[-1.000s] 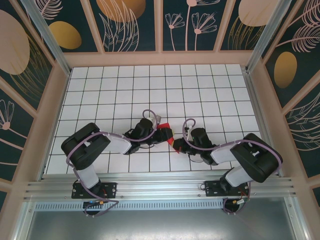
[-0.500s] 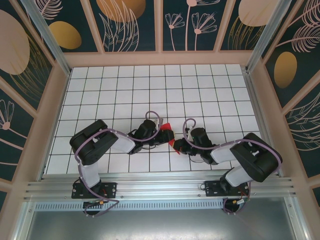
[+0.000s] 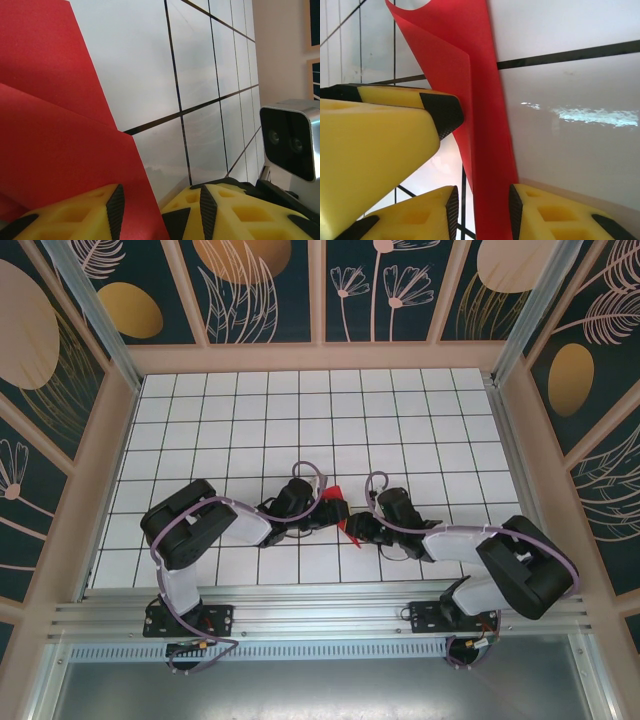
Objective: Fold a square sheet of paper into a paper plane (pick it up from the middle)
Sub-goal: Fold the wing for the fifth time at the center of the table.
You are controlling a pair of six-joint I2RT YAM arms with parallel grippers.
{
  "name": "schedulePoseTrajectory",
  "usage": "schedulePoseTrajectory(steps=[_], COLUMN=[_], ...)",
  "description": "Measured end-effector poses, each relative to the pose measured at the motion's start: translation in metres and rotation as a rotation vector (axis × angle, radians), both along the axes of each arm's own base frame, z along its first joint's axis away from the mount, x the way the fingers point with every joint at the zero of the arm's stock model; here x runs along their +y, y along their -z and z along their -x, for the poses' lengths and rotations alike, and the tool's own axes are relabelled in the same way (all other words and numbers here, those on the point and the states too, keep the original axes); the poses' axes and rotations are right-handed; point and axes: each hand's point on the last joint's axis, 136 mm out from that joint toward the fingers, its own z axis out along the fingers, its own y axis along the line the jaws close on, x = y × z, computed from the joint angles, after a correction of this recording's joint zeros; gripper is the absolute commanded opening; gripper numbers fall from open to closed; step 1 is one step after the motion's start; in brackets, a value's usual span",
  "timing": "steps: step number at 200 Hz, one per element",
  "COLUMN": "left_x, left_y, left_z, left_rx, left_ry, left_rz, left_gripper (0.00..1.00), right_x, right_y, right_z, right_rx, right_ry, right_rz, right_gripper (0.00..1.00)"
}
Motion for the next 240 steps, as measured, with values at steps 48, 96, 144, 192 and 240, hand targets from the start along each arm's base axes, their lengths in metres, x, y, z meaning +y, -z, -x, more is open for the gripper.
schedulePoseTrajectory(steps=[48,96,144,192,240], left_x=[0.000,-0.002,-0.002,-0.004,-0.014], left_y=[0.001,0.000,0.001,-0.001,-0.018], left_z=[0.000,-0.002,-0.005,-0.008,-0.017], left_rx=[-0.001,-0.003,-0.006,-0.009,-0.037], left_ry=[0.003,0.006,0.001,-0.003,0.006], left_rz=[-0.006,-0.016,-0.035,-0.037,-0.004], left_gripper=[0.45,0.45,0.46,0.48,0.48], right_x=[-0.004,-0.006,-0.001,-0.001,-0.001], right_y=[0.007,0.012,0.013,0.013,0.013], right_z=[0.000,-0.003,-0.006,-0.007,-0.007], right_rx=[0.005,0.029,0.060,0.065,0.067], right_ry=[-0.005,0.010,0.014,0.015,0.015], right_rz=[0.046,0.052,0.035,0.043,0.045], right_gripper=[0.17,0.08,0.05,0.05,0.05])
